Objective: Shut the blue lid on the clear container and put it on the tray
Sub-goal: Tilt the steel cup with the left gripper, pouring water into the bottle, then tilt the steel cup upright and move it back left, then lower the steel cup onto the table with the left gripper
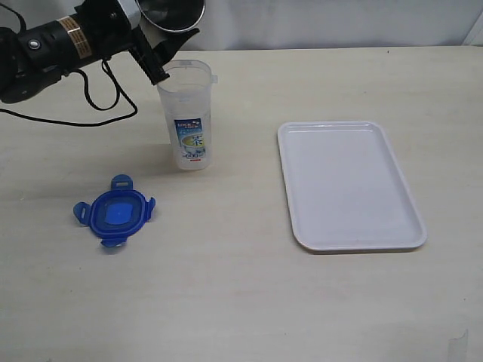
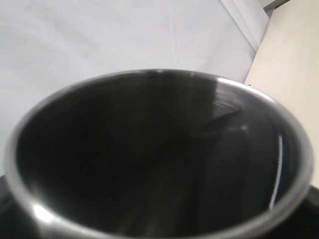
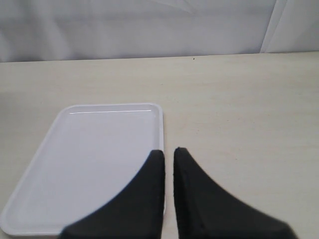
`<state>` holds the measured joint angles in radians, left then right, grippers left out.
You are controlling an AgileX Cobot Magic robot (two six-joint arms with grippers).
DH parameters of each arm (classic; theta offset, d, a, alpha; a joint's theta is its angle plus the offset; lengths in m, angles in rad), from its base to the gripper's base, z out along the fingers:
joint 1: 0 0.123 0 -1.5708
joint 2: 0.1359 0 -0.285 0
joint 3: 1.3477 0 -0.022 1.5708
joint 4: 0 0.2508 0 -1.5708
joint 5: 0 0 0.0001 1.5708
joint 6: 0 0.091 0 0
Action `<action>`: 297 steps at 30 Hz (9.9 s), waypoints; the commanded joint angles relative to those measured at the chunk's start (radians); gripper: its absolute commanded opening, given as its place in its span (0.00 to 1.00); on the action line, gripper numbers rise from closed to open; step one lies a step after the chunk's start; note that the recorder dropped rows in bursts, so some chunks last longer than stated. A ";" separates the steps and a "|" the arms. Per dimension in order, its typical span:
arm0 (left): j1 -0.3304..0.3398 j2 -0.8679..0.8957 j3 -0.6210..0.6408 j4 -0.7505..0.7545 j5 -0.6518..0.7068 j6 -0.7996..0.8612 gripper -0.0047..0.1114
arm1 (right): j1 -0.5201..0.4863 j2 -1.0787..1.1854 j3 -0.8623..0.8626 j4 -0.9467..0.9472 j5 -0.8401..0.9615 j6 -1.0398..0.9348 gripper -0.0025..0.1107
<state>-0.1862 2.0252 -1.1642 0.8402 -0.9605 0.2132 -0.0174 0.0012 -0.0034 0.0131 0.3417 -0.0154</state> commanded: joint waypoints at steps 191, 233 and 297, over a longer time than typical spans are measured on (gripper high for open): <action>0.171 0.102 -0.016 -0.524 0.104 -0.456 0.04 | -0.005 -0.001 0.003 0.005 0.001 0.000 0.08; 0.151 0.358 -0.233 -0.546 0.089 -0.428 0.04 | -0.005 -0.001 0.003 0.005 0.001 0.000 0.08; 0.151 0.358 -0.233 -0.499 0.276 -0.416 0.63 | -0.005 -0.001 0.003 0.005 0.001 0.000 0.08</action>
<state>-0.0351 2.3858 -1.3980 0.3065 -0.7153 -0.2025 -0.0174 0.0012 -0.0034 0.0145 0.3417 -0.0154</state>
